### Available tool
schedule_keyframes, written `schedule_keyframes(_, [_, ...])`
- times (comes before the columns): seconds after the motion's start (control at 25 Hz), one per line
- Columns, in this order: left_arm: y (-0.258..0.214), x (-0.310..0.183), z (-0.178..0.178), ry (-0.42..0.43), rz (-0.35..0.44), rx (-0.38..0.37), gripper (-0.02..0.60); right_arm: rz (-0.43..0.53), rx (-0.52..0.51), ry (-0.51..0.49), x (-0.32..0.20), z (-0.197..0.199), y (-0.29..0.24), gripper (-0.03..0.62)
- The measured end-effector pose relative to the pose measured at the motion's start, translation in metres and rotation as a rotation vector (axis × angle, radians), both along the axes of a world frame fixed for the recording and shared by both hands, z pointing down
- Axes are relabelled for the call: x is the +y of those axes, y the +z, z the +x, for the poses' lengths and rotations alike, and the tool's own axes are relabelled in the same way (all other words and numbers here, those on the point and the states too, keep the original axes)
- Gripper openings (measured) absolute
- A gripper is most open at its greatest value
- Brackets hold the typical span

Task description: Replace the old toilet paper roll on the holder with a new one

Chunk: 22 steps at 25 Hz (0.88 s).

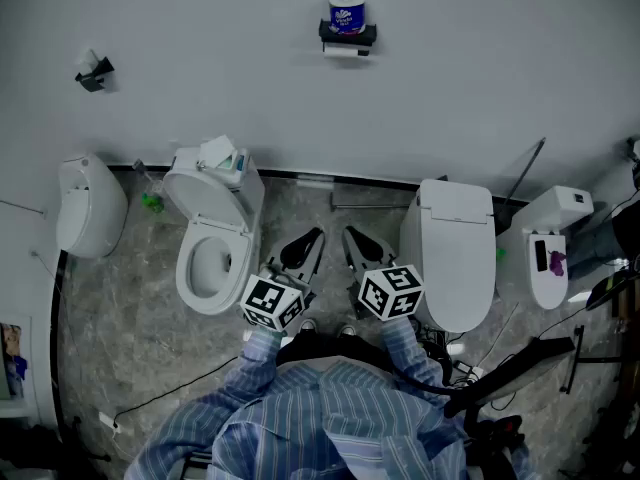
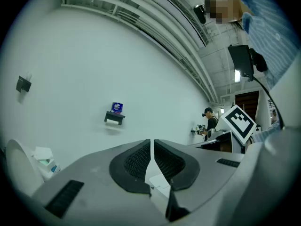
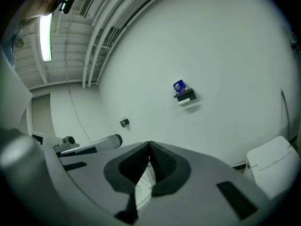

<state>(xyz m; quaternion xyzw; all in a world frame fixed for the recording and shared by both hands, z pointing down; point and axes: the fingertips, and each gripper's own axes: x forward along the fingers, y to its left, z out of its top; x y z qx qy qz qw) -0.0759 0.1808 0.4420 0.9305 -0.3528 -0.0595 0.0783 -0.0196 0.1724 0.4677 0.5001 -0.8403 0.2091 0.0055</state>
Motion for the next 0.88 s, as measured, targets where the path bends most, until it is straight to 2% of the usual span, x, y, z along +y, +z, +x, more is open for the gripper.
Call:
schedule_keyframes(0.16, [0.000,-0.003,0.003,0.007,0.023,-0.008,0.011,0.027,0.005,0.000,-0.003,0.002,-0.001,0.006])
schedule_keyframes(0.36, [0.001,-0.001,0.009,0.017,0.016,-0.004,0.011,0.024,0.011,0.014,-0.002,0.008,0.001,0.006])
schedule_keyframes(0.56, [0.003,-0.003,0.014,0.016,0.005,0.002,0.011,0.038,-0.020,0.054,-0.002,0.025,0.000,0.006])
schedule_keyframes(0.72, [0.004,-0.006,0.018,0.011,-0.006,0.004,0.011,0.034,0.001,0.081,-0.002,0.041,0.003,0.006])
schedule_keyframes(0.88, [0.004,-0.012,0.027,0.003,-0.004,0.010,0.011,0.028,-0.017,0.049,-0.003,0.051,0.005,0.006])
